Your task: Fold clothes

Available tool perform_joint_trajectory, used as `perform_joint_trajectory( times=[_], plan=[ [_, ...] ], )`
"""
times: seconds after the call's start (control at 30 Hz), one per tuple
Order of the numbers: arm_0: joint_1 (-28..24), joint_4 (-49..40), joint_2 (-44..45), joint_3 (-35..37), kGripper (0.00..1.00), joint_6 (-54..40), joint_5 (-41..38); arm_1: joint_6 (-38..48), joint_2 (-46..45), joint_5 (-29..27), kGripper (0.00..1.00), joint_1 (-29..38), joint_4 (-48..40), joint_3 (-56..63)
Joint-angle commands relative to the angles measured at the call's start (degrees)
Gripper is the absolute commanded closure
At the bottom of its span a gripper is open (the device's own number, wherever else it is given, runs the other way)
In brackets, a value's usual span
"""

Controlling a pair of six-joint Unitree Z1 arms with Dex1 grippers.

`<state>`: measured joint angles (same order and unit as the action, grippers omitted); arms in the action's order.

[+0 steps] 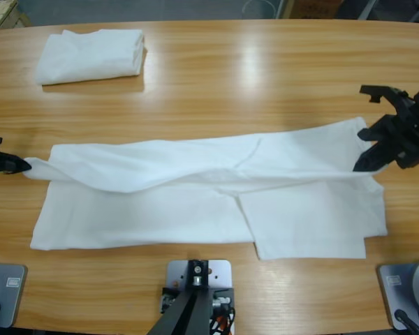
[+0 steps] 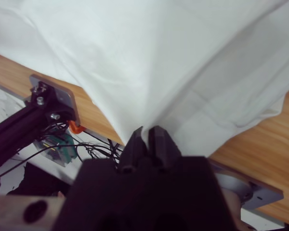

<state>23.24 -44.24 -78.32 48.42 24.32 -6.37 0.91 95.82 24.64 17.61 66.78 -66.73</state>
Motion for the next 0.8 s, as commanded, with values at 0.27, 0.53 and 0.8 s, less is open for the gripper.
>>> perform_joint_trajectory(
  times=[0.27, 0.53, 0.8],
  plan=[
    [-1.5, -12.9, -5.2, 3.5, 1.0, 1.1, -1.5, 0.9, 3.0, 0.7, 1.0, 0.5, -4.3, 5.8],
    [-1.5, -14.6, -4.1, 3.5, 0.487, 1.5, -4.5, 2.0, 4.7, 0.7, 1.0, 0.5, -4.0, 5.9],
    [-1.5, -14.8, -4.8, 4.0, 0.487, 2.0, -5.6, 10.8, -0.4, -13.7, 0.0, 0.5, 0.2, 4.6]
  ],
)
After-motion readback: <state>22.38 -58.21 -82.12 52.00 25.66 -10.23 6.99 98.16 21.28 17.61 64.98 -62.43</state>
